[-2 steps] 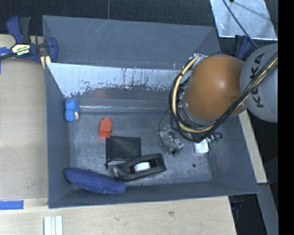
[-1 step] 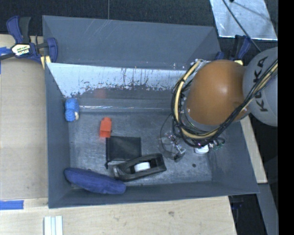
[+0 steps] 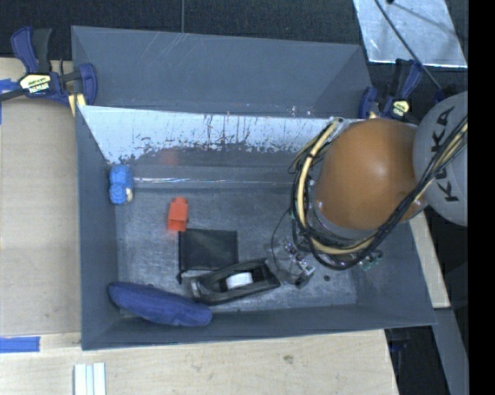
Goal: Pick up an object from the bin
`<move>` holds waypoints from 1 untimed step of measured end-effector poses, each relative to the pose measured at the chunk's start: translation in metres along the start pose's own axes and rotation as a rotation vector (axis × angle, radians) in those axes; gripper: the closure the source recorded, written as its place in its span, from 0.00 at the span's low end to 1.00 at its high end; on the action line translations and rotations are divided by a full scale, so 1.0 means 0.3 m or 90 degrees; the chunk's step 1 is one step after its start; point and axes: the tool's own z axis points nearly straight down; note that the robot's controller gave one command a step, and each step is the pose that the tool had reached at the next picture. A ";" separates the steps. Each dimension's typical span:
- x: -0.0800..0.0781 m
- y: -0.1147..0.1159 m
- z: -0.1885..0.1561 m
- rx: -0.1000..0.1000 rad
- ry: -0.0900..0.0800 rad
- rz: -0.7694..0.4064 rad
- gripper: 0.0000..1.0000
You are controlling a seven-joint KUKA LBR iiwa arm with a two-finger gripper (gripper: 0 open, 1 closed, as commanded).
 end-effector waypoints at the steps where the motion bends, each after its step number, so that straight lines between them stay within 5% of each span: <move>1: -0.002 -0.002 0.000 0.000 -0.001 0.001 0.00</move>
Offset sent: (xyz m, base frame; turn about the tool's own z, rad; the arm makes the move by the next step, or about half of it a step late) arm 0.0000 0.0000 0.0000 0.0000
